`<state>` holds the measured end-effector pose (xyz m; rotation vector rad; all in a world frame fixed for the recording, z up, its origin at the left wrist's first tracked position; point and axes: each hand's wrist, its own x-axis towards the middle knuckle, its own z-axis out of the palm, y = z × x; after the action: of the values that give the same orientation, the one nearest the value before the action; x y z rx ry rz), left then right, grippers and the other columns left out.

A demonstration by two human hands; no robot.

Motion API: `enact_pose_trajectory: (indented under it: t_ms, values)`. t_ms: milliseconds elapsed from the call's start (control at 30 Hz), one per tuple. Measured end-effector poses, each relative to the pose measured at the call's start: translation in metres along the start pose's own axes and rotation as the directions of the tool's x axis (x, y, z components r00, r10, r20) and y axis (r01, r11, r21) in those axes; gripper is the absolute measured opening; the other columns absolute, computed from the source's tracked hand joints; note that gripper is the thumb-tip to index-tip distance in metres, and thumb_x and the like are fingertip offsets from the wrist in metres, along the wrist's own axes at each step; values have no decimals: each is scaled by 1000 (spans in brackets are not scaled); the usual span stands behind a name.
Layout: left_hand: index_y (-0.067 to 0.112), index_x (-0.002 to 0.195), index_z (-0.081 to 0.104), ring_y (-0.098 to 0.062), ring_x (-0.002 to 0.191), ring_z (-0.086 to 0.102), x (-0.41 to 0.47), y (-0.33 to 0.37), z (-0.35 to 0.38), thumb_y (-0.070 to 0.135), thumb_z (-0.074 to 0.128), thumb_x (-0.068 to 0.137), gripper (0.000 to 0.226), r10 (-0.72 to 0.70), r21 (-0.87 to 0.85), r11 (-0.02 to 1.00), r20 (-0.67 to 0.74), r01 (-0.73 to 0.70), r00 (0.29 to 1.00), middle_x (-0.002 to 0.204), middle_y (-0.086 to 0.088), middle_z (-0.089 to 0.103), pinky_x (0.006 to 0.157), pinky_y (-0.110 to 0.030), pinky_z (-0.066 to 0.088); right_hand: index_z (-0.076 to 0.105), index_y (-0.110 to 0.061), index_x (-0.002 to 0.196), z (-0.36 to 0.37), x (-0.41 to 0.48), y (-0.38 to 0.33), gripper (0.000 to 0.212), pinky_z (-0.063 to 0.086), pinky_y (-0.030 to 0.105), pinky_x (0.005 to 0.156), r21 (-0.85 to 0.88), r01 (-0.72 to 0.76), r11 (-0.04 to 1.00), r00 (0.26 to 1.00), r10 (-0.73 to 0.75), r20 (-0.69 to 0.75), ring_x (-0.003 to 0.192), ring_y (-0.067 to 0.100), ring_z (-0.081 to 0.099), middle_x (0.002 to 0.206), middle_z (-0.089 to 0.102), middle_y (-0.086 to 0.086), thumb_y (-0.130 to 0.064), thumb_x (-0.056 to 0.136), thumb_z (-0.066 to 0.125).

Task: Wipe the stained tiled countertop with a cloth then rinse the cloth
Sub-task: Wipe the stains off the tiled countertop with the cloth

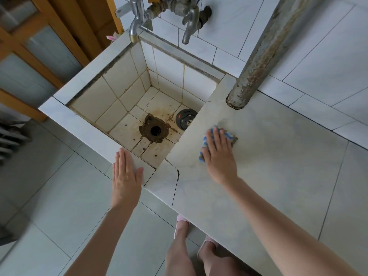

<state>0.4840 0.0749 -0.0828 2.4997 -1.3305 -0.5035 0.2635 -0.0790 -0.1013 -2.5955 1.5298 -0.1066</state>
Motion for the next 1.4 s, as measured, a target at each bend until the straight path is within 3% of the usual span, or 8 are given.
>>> enact_pose_trajectory:
  t_ms: [233,400,533,700,933,1100,1267,1400]
  values:
    - [7,147,0,-15,142,-11,1,-1,2,32,34,97,65,0,-7,1000,-31,0,1000,156,-5,-4,117,-32,-3,21,-17,150,11,-87,-89,54,12,44,117,48,388,920,921,-389,10,145,28,12,157,17,5,-36,101,33]
    - [7,147,-1,-15,142,-11,2,-1,2,34,32,97,66,-2,21,1000,-16,2,1000,156,-5,-5,117,-33,-2,30,-22,148,11,-94,-66,51,22,45,115,26,517,856,855,-518,34,144,30,18,154,27,4,-42,101,31]
    - [9,147,-4,-14,142,-14,2,-2,2,37,30,97,67,-5,6,1000,-3,5,1000,156,-3,-9,117,-33,-4,47,-14,136,10,-64,-22,40,30,54,109,-32,413,910,910,-414,-33,141,43,19,153,23,17,-31,102,35]
    - [8,147,-4,-14,142,-13,1,0,0,35,31,97,67,10,-12,1000,-10,-10,1000,156,-4,-8,116,-32,-5,31,-14,147,7,-49,-41,51,26,48,111,40,47,998,999,-46,-24,143,35,18,153,22,17,-32,99,32]
    - [7,147,0,-12,141,-11,2,0,-1,33,35,96,67,4,-12,1000,-16,-4,1000,155,-4,-4,116,-30,-4,32,-18,146,18,-74,-128,48,24,43,115,148,254,956,967,-255,-10,145,29,16,155,22,10,-36,102,32]
    - [7,147,3,-12,141,-9,4,-3,-4,34,39,95,69,-8,-27,1000,2,8,1000,156,-5,-1,116,-32,-1,29,-23,148,18,-81,-107,52,25,40,115,98,413,905,910,-413,-27,145,23,17,155,24,5,-44,100,33]
    - [11,147,-5,-12,141,-12,3,5,-5,43,34,94,73,-39,-79,996,20,40,999,156,-1,-8,116,-32,-3,50,-14,133,9,-55,-46,40,28,49,113,52,399,916,912,-390,-123,140,32,27,155,24,10,-35,102,35]
    - [8,146,-8,-15,142,-13,0,16,-6,45,34,93,78,-64,-80,995,38,67,997,156,-5,-11,116,-33,-6,52,-8,129,12,-17,27,43,19,55,113,-151,250,956,968,-249,28,142,42,16,153,27,14,-31,105,23]
